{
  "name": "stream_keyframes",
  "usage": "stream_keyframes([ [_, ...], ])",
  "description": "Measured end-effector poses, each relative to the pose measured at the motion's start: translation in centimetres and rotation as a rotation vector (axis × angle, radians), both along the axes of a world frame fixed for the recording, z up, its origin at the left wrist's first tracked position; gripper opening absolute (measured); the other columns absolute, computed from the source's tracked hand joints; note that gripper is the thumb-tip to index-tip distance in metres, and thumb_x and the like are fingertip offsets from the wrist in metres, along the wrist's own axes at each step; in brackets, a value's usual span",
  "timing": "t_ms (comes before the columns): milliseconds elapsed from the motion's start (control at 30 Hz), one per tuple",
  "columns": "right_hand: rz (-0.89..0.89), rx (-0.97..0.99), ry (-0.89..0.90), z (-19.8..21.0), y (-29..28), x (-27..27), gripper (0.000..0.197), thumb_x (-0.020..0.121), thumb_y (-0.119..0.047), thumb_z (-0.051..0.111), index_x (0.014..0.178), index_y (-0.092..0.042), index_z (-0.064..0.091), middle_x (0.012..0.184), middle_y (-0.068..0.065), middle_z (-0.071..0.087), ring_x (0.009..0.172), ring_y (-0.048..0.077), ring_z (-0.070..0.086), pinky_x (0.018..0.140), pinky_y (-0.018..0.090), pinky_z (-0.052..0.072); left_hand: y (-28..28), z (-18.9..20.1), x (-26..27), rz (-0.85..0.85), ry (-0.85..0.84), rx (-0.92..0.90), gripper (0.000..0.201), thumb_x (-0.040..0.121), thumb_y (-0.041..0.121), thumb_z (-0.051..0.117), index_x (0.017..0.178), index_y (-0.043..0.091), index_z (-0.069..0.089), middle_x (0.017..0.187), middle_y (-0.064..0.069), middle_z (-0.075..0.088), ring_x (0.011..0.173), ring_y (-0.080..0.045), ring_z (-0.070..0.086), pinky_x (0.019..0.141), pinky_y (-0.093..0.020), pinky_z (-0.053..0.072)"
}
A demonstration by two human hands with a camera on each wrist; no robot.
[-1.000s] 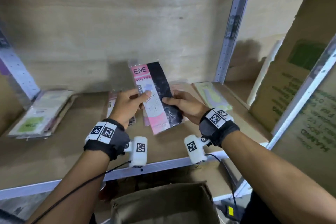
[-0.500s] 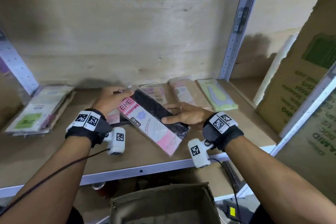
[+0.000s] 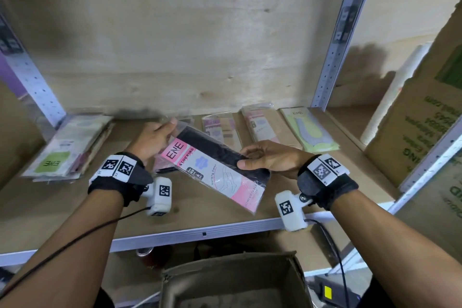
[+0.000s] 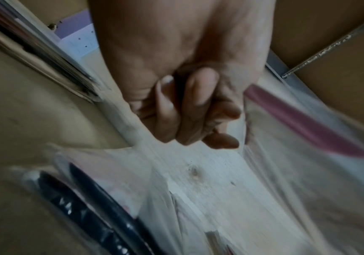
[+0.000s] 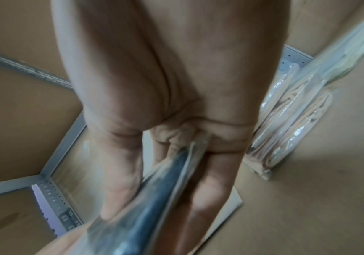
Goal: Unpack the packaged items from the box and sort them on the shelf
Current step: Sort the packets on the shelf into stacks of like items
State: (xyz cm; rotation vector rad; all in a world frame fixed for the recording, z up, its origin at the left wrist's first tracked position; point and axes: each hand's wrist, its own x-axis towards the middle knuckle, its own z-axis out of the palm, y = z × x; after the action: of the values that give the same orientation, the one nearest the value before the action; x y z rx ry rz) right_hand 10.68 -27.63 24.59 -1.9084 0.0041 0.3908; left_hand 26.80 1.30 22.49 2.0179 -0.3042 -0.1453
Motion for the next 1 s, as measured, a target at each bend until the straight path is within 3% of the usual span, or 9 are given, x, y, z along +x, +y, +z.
stream_keyframes([
  [100, -0.022, -0.04, -0.017, -0.2, 0.3, 0.1, 0.046, 0.088, -0.026, 0.074, 0.126, -0.003, 0.061, 0.124, 0.018, 0.067, 0.121, 0.037, 0.061, 0.113, 0.054, 0.039, -0.1, 0.0, -0.6, -0.019, -0.037, -0.027, 0.058, 0.095, 0.061, 0.048, 0.097, 0.008, 0.07, 0.079, -0.016, 0.072, 0.065, -0.024, 0.071, 0.068, -0.036, 0.053],
  [233, 0.003, -0.033, -0.04, -0.1, 0.3, 0.2, 0.036, 0.089, -0.026, 0.073, 0.117, -0.004, 0.066, 0.119, 0.019, 0.07, 0.116, 0.038, 0.063, 0.111, 0.054, 0.041, -0.4, -0.1, -1.8, 0.012, -0.18, 0.042, 0.043, 0.105, 0.042, 0.039, 0.077, 0.015, 0.056, 0.059, 0.001, 0.049, 0.042, -0.002, 0.054, 0.045, -0.015, 0.041],
  [333, 0.031, -0.049, -0.058, 0.2, 0.2, 0.2, 0.035, 0.089, -0.029, 0.072, 0.115, -0.005, 0.066, 0.118, 0.019, 0.07, 0.115, 0.038, 0.063, 0.111, 0.054, 0.041, 0.1, 0.0, -2.2, 0.025, -0.19, 0.109, 0.048, 0.103, 0.048, 0.039, 0.085, 0.008, 0.06, 0.056, 0.005, 0.046, 0.046, -0.009, 0.049, 0.051, -0.023, 0.038],
  [400, 0.043, -0.053, -0.068, 0.3, 0.1, 0.2, 0.037, 0.089, -0.03, 0.072, 0.115, -0.004, 0.066, 0.119, 0.021, 0.068, 0.116, 0.04, 0.062, 0.111, 0.054, 0.04, 0.4, 0.2, -2.2, 0.009, -0.15, 0.07, 0.053, 0.102, 0.052, 0.041, 0.087, 0.006, 0.061, 0.045, 0.006, 0.043, 0.037, -0.004, 0.047, 0.041, -0.019, 0.036],
  [500, 0.037, -0.039, -0.079, 0.1, 0.3, 0.1, 0.043, 0.085, -0.034, 0.075, 0.115, -0.005, 0.066, 0.12, 0.022, 0.068, 0.118, 0.04, 0.061, 0.113, 0.054, 0.038, 0.5, 0.6, -2.5, 0.01, -0.126, -0.003, 0.055, 0.094, 0.067, 0.044, 0.063, 0.024, 0.06, 0.039, 0.002, 0.041, 0.031, -0.006, 0.045, 0.035, -0.017, 0.033],
  [567, 0.031, -0.029, -0.079, 0.1, 0.4, 0.1, 0.051, 0.079, -0.04, 0.077, 0.115, -0.006, 0.067, 0.12, 0.019, 0.069, 0.118, 0.038, 0.062, 0.113, 0.054, 0.038, 0.6, 0.9, -2.8, 0.009, -0.123, 0.014, 0.062, 0.088, 0.076, 0.042, 0.056, 0.025, 0.054, 0.039, -0.001, 0.044, 0.032, -0.01, 0.048, 0.035, -0.015, 0.036],
  [733, 0.036, -0.029, -0.081, 0.1, 0.4, 0.1, 0.05, 0.079, -0.039, 0.076, 0.115, -0.006, 0.067, 0.12, 0.022, 0.068, 0.119, 0.039, 0.061, 0.114, 0.053, 0.037, 0.4, 1.0, -3.2, 0.024, -0.044, -0.13, 0.05, 0.093, 0.064, 0.05, 0.067, 0.022, 0.061, 0.039, 0.0, 0.051, 0.033, -0.011, 0.052, 0.035, -0.017, 0.038],
  [867, -0.02, 0.003, -0.084, 0.2, 0.5, 0.2, 0.04, 0.086, -0.027, 0.074, 0.121, -0.01, 0.066, 0.124, 0.018, 0.068, 0.125, 0.033, 0.059, 0.118, 0.048, 0.034, 0.1, 1.7, -3.7, -0.019, 0.138, -0.368, 0.041, 0.1, 0.049, 0.048, 0.099, 0.019, 0.076, 0.064, 0.001, 0.072, 0.055, -0.014, 0.07, 0.046, -0.022, 0.051],
  [1000, -0.04, 0.039, -0.08, 0.3, 0.5, 0.0, 0.032, 0.091, -0.015, 0.069, 0.123, -0.011, 0.064, 0.124, 0.015, 0.068, 0.121, 0.028, 0.061, 0.116, 0.036, 0.037, 0.2, 2.4, -4.2, -0.07, 0.258, -0.447, 0.042, 0.1, 0.048, 0.049, 0.098, 0.017, 0.076, 0.068, -0.007, 0.071, 0.061, -0.019, 0.071, 0.052, -0.025, 0.056],
])
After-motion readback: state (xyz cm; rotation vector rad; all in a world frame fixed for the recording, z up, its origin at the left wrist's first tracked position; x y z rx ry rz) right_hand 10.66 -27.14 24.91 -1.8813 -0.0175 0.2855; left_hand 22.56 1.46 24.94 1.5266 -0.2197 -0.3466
